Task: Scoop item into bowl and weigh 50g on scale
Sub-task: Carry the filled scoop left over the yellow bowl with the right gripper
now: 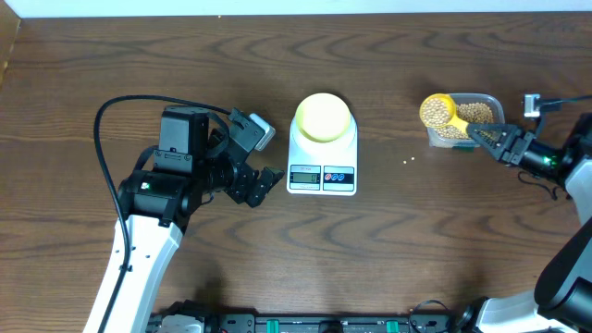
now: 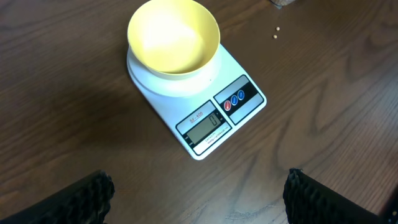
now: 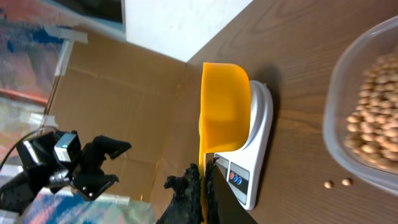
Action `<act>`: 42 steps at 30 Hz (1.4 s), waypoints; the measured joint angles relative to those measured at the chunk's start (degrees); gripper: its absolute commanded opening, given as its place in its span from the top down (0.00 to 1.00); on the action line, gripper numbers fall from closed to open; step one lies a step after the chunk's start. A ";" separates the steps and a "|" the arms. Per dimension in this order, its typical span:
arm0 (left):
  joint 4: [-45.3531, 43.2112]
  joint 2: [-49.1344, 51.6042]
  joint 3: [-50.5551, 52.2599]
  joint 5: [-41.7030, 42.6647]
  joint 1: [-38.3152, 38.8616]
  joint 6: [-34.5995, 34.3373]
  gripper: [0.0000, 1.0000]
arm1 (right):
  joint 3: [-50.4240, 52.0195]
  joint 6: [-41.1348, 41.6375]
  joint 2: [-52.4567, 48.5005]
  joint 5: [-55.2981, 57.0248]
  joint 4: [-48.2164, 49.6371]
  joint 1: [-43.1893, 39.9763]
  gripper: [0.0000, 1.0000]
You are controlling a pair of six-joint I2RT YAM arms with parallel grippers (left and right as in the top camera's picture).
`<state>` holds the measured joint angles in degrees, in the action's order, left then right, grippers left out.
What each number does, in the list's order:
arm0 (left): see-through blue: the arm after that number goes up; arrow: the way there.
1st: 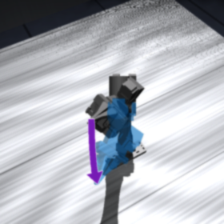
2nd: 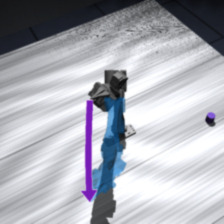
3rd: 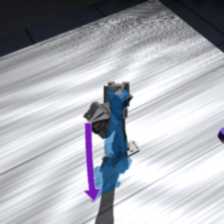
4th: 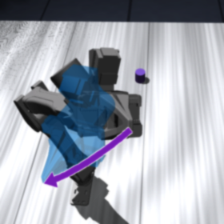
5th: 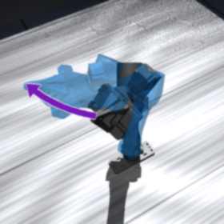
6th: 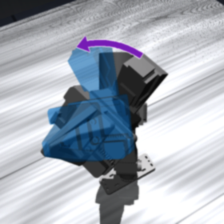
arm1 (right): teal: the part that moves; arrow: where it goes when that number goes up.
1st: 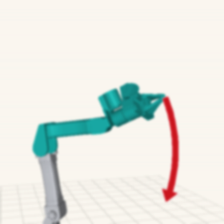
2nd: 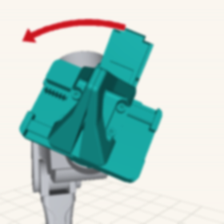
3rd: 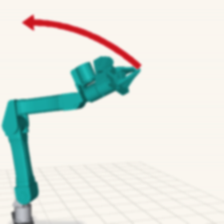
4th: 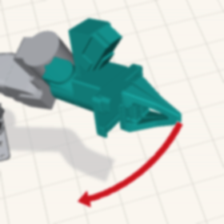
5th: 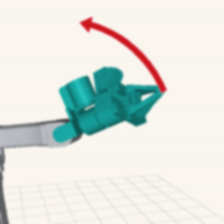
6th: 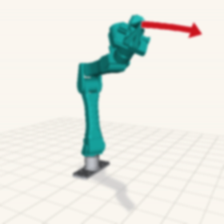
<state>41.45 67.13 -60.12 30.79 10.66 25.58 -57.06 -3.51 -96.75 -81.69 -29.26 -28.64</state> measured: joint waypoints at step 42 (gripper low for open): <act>0.00 0.00 0.00 0.00 0.00 0.00 0.11 | 0.02 25.81 0.00 13.38 24.17 24.79 0.99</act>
<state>41.45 67.13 -60.12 30.79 10.66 25.58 -57.04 22.31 -96.75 -68.31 -5.08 -3.86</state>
